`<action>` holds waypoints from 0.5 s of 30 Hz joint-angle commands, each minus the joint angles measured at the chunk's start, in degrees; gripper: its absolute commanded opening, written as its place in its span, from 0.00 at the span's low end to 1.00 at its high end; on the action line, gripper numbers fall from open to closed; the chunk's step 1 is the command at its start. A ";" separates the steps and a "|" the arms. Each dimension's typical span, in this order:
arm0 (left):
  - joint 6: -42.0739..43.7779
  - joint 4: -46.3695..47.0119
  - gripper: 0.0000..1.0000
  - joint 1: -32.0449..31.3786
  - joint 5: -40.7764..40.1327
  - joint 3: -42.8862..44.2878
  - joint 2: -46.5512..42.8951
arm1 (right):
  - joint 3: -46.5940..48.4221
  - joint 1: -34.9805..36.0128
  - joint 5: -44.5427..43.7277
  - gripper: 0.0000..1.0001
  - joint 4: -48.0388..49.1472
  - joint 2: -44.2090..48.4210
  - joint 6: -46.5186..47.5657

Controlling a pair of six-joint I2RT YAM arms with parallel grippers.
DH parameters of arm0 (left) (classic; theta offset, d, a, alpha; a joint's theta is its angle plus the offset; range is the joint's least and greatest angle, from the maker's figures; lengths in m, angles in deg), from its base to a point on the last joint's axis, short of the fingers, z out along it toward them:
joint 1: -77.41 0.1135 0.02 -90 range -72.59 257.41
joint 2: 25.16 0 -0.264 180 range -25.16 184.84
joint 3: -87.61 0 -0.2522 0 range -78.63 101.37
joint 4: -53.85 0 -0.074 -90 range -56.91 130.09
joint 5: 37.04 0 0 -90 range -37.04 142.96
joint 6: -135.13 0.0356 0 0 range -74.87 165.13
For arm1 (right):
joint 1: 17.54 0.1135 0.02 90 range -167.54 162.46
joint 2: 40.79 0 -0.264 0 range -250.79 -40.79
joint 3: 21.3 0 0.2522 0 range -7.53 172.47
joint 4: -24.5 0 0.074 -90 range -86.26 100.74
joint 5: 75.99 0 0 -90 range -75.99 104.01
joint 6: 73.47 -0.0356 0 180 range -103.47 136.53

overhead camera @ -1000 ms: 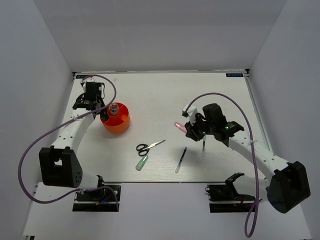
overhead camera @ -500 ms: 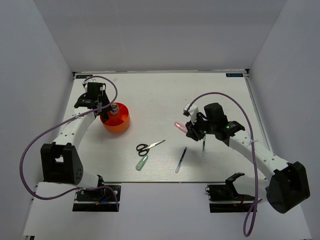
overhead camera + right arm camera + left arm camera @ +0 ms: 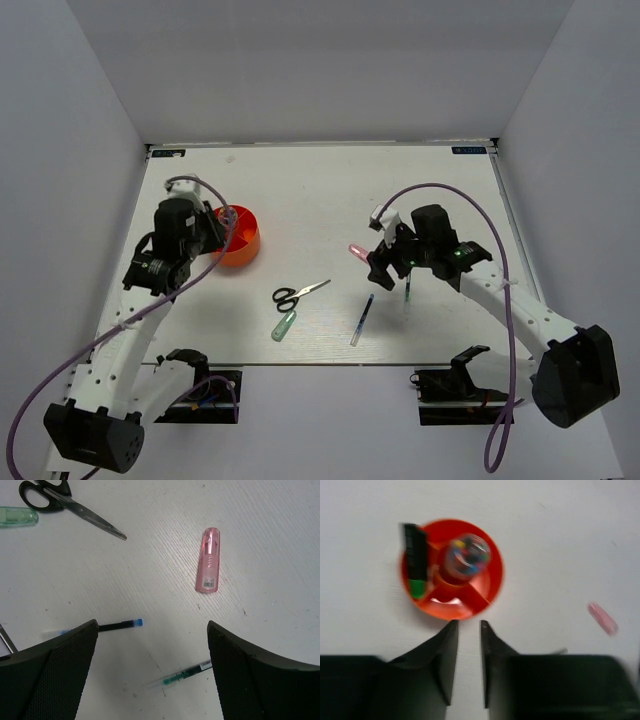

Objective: Sort the stationery into containers
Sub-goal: Place the pen in the storage box, then pick up the stationery from the center of the board.

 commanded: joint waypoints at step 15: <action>11.13 -1.47 0.39 -19.76 18.79 -9.20 8.20 | 0.37 -2.78 -8.56 0.32 2.73 -6.77 0.53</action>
